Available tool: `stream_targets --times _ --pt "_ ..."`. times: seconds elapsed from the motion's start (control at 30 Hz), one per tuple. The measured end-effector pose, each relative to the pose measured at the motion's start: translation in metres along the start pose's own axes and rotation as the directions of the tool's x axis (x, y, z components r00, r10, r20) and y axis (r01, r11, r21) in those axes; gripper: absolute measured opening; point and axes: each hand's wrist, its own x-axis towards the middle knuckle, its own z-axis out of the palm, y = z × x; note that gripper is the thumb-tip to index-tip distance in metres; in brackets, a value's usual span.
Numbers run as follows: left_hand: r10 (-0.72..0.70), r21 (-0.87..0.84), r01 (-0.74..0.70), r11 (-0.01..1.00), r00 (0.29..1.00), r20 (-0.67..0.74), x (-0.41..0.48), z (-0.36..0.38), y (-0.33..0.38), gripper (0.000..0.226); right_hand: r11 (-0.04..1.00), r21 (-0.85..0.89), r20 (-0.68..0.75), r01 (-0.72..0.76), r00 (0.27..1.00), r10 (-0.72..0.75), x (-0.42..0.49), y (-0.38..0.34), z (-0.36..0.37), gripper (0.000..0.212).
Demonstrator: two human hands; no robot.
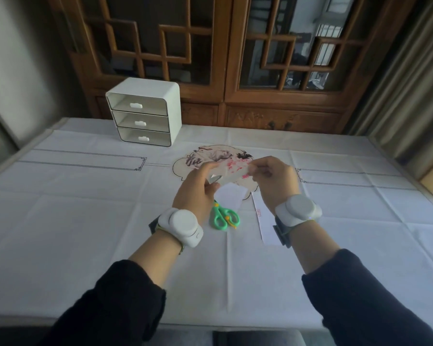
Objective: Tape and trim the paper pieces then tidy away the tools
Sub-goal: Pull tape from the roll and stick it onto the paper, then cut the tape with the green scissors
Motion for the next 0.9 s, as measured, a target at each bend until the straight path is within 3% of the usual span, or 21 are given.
stream_targets --times 0.2,0.3,0.37,0.47,0.57,0.73,0.9 --pt "-0.036 0.02 0.037 0.999 0.999 -0.024 -0.001 -0.01 -0.008 0.021 1.0 0.007 0.033 0.021 0.999 -0.021 -0.002 -0.006 0.014 0.009" --pt "-0.064 -0.008 0.064 0.998 0.994 -0.083 -0.001 -0.018 -0.012 0.016 0.997 0.009 0.015 -0.071 0.997 0.07 -0.002 -0.004 0.016 0.016" --pt "-0.097 -0.04 0.093 0.995 0.989 -0.107 -0.001 -0.023 -0.016 0.014 0.987 -0.124 0.07 -0.099 0.992 0.108 -0.004 0.002 0.02 0.018" --pt "-0.16 -0.121 0.146 0.982 0.98 -0.119 -0.003 -0.026 -0.02 0.017 0.869 -0.493 0.341 -0.034 0.912 0.229 -0.015 0.014 0.036 0.016" --pt "-0.206 -0.229 0.176 0.957 0.971 -0.118 -0.007 -0.027 -0.021 0.014 0.692 -0.717 0.407 0.085 0.857 0.316 -0.026 0.021 0.052 0.036" --pt "-0.246 -0.314 0.203 0.927 0.963 -0.105 -0.007 -0.029 -0.015 0.015 0.474 -0.842 0.438 0.256 0.838 0.326 -0.025 0.003 0.063 0.031" --pt "-0.288 -0.379 0.255 0.89 0.957 -0.032 -0.011 -0.033 -0.006 0.036 0.425 -0.856 0.462 0.295 0.805 0.371 -0.023 -0.008 0.067 0.024"
